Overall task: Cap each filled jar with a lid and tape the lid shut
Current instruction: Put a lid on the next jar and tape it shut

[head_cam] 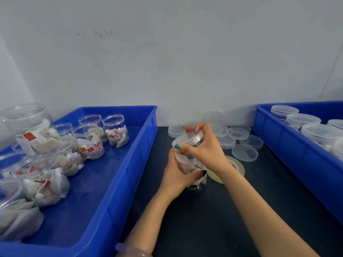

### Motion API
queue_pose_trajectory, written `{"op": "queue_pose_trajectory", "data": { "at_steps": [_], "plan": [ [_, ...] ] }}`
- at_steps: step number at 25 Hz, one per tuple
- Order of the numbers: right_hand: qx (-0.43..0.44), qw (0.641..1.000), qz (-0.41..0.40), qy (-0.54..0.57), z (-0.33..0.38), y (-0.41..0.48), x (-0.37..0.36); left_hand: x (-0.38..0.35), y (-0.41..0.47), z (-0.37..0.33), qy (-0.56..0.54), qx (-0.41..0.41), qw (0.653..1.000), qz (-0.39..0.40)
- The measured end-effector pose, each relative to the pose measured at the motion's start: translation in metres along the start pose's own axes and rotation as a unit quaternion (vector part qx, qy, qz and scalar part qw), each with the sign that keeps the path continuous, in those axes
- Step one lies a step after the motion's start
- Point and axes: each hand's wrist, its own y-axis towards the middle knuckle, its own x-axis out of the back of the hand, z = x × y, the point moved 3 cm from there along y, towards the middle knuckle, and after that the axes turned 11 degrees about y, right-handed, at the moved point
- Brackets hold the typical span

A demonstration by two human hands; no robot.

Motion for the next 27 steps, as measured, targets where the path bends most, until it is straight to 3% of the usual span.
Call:
{"op": "queue_pose_trajectory", "data": {
  "at_steps": [7, 11, 17, 20, 23, 27],
  "plan": [
    [0.056, 0.998, -0.009, -0.039, -0.021, -0.017, 0.006, -0.003, 0.001, -0.003, -0.018, 0.003, 1.000, 0.005],
    [0.049, 0.987, -0.015, -0.149, -0.019, -0.017, 0.011, -0.002, -0.002, -0.006, -0.023, 0.001, 1.000, 0.011],
    [-0.002, 0.997, 0.039, -0.070, -0.019, -0.016, 0.019, -0.003, -0.007, 0.001, 0.011, 0.031, 0.997, 0.069],
    [0.008, 0.997, 0.040, -0.067, -0.019, -0.018, 0.021, -0.002, -0.008, -0.002, 0.040, 0.046, 0.997, 0.056],
    [0.024, 1.000, 0.019, -0.006, -0.020, -0.019, 0.026, 0.000, -0.009, -0.003, 0.004, 0.019, 0.999, 0.048],
    [-0.023, 0.992, 0.055, 0.110, -0.022, -0.015, 0.037, -0.003, -0.014, -0.010, -0.108, 0.026, 0.986, 0.124]
  ]
}}
